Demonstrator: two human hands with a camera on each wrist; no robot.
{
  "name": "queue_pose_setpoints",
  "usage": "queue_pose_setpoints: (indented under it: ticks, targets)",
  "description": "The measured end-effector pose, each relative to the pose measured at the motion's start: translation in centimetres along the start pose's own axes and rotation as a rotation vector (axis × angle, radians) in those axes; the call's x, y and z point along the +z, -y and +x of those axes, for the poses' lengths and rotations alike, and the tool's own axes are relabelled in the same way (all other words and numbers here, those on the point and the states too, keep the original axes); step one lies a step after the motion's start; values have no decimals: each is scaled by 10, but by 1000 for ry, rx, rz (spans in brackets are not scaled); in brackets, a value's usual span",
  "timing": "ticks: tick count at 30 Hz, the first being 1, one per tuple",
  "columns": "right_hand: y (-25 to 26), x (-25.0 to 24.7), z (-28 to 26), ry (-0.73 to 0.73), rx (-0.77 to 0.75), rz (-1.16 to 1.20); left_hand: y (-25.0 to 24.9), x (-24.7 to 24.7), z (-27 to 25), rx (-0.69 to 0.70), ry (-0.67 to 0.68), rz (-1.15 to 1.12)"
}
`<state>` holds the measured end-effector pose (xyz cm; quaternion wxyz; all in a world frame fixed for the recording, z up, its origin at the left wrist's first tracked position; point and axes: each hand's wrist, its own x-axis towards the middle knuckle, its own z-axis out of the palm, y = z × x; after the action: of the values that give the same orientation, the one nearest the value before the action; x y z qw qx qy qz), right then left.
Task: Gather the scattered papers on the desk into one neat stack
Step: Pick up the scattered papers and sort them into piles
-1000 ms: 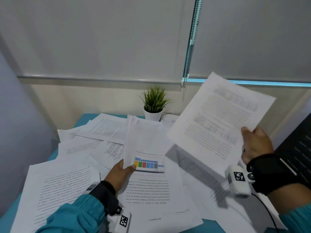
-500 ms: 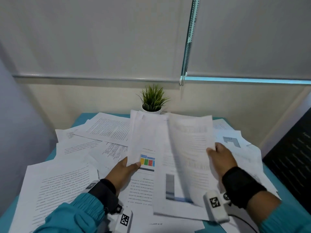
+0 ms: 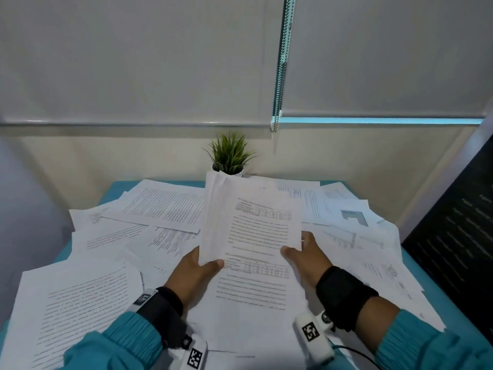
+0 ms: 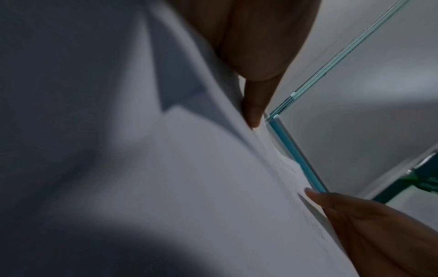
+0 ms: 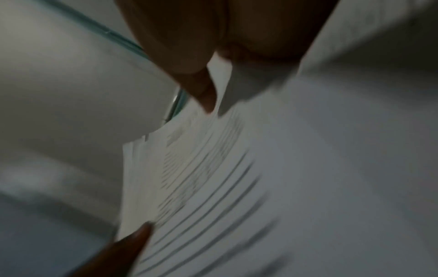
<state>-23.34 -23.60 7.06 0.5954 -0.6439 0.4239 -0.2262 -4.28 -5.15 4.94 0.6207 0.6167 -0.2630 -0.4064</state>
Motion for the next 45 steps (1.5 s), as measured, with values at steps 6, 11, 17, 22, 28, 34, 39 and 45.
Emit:
queue_pose_setpoints:
  ticks: [6,11,17,22,28,34,39,45]
  targets:
    - [4,-74,25,-168,4,-604,10,-29,10,-17,-84,-58]
    - [-32,-119,42,-199,267,-1048,18,-39,12,-15,-106,-24]
    - [-39,-120,52,-150,216,-889,21,-40,13,-35,-126,-3]
    - [-41,-123,52,-182,243,-898,21,-40,12,-34,-114,3]
    - [-39,-106,54,-173,181,-988,26,-44,14,-32,-114,-7]
    - [-41,-105,59,-108,212,-934,28,-45,16,-21,-117,13]
    - [-28,-101,62,-110,250,-933,29,-46,16,-32,-119,20]
    - [-30,-102,76,-156,136,-713,29,-46,17,-36,-135,21]
